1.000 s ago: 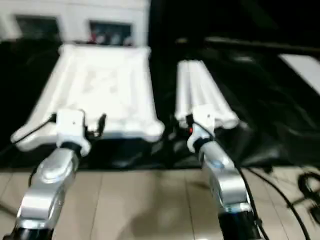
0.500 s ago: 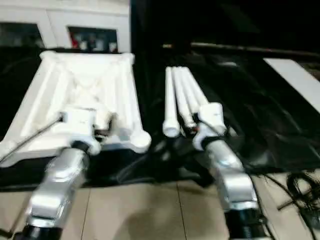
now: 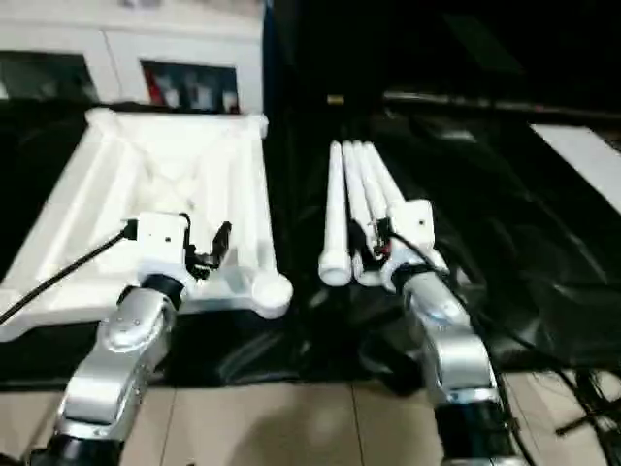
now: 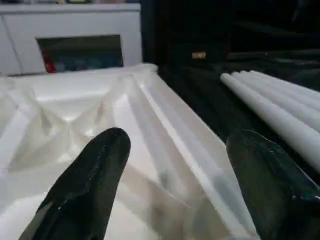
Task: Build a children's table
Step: Move to table
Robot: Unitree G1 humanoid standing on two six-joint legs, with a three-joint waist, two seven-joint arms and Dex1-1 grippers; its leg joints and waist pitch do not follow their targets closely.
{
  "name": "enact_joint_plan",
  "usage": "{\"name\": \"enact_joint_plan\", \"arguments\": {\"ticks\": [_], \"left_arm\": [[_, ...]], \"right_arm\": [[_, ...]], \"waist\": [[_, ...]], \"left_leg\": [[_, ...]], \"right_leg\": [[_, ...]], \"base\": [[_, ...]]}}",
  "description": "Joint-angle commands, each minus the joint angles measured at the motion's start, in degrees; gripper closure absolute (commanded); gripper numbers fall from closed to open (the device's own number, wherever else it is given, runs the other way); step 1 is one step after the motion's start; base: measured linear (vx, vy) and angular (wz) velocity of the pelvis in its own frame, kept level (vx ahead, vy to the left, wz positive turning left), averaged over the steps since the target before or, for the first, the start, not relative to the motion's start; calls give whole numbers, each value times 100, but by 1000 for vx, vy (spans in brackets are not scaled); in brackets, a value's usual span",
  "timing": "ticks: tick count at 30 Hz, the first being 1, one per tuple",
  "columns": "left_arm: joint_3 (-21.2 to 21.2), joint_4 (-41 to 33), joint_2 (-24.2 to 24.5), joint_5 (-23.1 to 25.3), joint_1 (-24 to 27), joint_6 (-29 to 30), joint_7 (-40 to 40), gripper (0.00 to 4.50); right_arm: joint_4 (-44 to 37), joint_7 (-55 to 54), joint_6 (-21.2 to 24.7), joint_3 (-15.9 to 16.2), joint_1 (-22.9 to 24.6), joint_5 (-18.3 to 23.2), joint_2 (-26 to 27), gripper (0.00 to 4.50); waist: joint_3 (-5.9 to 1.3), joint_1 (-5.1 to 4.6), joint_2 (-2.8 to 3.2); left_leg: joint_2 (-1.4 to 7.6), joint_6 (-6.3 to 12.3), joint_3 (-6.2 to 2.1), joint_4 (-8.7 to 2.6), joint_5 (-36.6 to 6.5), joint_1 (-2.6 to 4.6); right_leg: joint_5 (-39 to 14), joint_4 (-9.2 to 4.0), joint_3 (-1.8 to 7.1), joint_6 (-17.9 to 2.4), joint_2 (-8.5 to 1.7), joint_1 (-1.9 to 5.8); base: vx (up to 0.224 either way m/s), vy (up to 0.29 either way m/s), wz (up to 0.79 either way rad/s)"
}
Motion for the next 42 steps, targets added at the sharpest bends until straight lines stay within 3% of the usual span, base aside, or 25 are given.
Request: {"name": "enact_joint_plan", "arguments": {"ticks": [1,3,6,7,8,9,11,13,14,15,16,19,20,21,23,24,26,27,29,32,33,35,38,41,42], "left_arm": [[104,157,51,67,-62,-35,-20,88],[105,189,76,93,-47,-33,-44,88],[84,154,81,88,-22,-9,-77,88],[72,155,88,84,-21,-7,-76,88],[56,163,95,76,-19,-9,-73,88],[45,182,96,71,-24,-20,-70,88],[28,201,82,72,-39,-28,-65,88],[36,222,58,75,-62,-35,-75,88],[38,224,52,78,-66,-35,-78,88],[38,226,49,80,-69,-34,-79,88],[43,209,45,80,-66,-30,-73,88],[52,176,44,82,-49,-20,-55,88],[52,168,47,80,-40,-20,-44,88],[53,161,51,78,-30,-22,-42,88],[54,153,52,76,-22,-21,-41,88],[54,148,52,78,-18,-19,-39,88],[60,137,51,83,-10,-14,-43,88],[64,137,45,92,-10,-11,-46,88],[60,138,39,103,-3,-11,-49,88],[37,146,41,113,-4,-19,-62,88],[-15,141,91,48,-1,-141,-204,88],[-109,104,252,-145,-12,-67,-651,88],[-329,93,679,-269,-13,-304,-1483,88],[-605,60,1183,-351,-24,-559,-2405,88],[-783,-6,1476,-436,-36,-517,-2968,88]], "right_arm": [[-1,31,-36,165,-35,-47,40,95],[-20,-86,13,98,25,0,113,95],[-60,-116,12,85,69,8,133,95],[-61,-113,10,80,72,1,139,95],[-63,-115,17,59,79,-12,159,95],[-60,-121,21,40,83,-23,176,95],[-57,-132,25,4,81,-31,179,95],[-41,-134,32,-13,64,-25,168,95],[-33,-112,38,6,57,-40,143,95],[-26,-96,42,21,53,-51,126,95],[-25,-51,39,61,50,-64,103,95],[-39,12,34,129,54,-95,91,95],[-41,31,40,152,54,-107,98,95],[-42,41,43,171,54,-129,105,95],[-40,42,44,176,50,-138,115,95],[-31,36,41,172,43,-138,123,95],[-11,-15,73,93,35,-43,175,95],[3,-34,93,55,26,-15,182,95],[9,-18,107,45,27,-20,155,95],[-21,61,128,22,49,31,124,95],[-79,252,116,29,64,96,74,95],[-206,789,88,132,85,258,-87,95],[-421,1598,59,402,81,397,-465,95],[-547,2394,153,753,58,429,-993,95],[-612,2819,164,909,60,450,-1280,95]], "waist": [[-230,-39,80],[-337,-340,276],[-315,-437,196],[-270,-411,85],[-289,-236,-50],[-283,-24,-137],[-272,83,-38],[-309,9,293],[-289,-314,382],[-429,-406,365],[-440,-445,303],[-319,-389,97],[-396,-260,-251],[-331,-63,-238],[-301,-25,-128],[-274,-52,-76],[-253,-160,193],[-278,-357,351],[-320,-424,289],[-238,-397,82],[-229,-98,-175],[-381,69,-178],[-443,-71,43],[-504,-61,55],[-397,11,57]], "left_leg": [[344,682,-128,-647,-182,-237],[546,1591,-652,-809,-664,480],[663,2661,-995,-750,-284,773],[428,2731,-864,-705,-41,575],[7,2071,-256,-306,81,109],[-114,1468,-77,144,8,-379],[161,618,-109,98,275,-508],[384,510,-119,-567,631,-123],[767,1093,-578,-771,62,523],[933,1881,-890,-715,79,888],[974,2230,-910,-673,327,897],[659,2373,-416,-725,261,554],[-149,1926,-263,-424,-346,-305],[-79,1316,-179,345,-570,-511],[98,520,-164,284,-125,-584],[170,480,-147,179,22,-577],[515,147,-104,-512,-276,-31],[865,279,-433,-869,-1776,535],[998,989,-686,-864,-1333,815],[637,1635,-351,-780,-847,546],[26,1143,152,-237,-682,-91],[127,712,17,-104,503,-395],[331,637,-56,-375,2300,-80],[367,641,-71,-241,3510,50],[372,461,7,-349,2405,1]], "right_leg": [[-2001,-672,70,-1117,-472,412],[-840,-200,-210,-1099,-159,48],[-504,166,-6,-498,-219,-400],[-216,-64,186,-393,-381,-281],[171,-519,606,-678,-719,287],[-241,-790,1002,-1239,-1108,827],[-524,-764,801,-1677,-1039,851],[-564,-555,185,-1354,-375,584],[-730,54,-31,-919,-34,-44],[-827,393,6,-406,-120,-384],[-697,479,50,-141,-161,-505],[128,245,243,173,-318,-592],[433,-385,518,599,-694,296],[-843,-873,668,746,-1643,508],[-1627,-911,192,482,-1569,534],[-1897,-968,5,201,-1511,559],[-2018,-829,-175,-624,-723,374],[-1209,-141,-252,-775,-234,-49],[-436,214,-61,-404,-252,-394],[179,-61,165,-229,-447,-345],[-331,-696,773,-659,-995,322],[579,-493,852,-988,-1065,628],[3332,34,384,-1133,-399,180],[3757,96,424,-1148,-329,13],[2748,-56,429,-1191,-415,-3]], "base": [[75,54,17],[118,64,31],[124,39,42],[97,0,35],[96,-25,33],[100,-20,18],[100,-9,9],[82,15,1],[136,45,3],[136,45,3],[123,31,1],[47,1,0],[1,-96,31],[1,-96,31],[33,-72,44],[58,-53,39],[75,28,28],[83,52,18],[105,39,10],[86,-6,11],[58,-48,9],[67,-63,4],[75,-30,0],[50,-1,3],[0,0,0]]}}
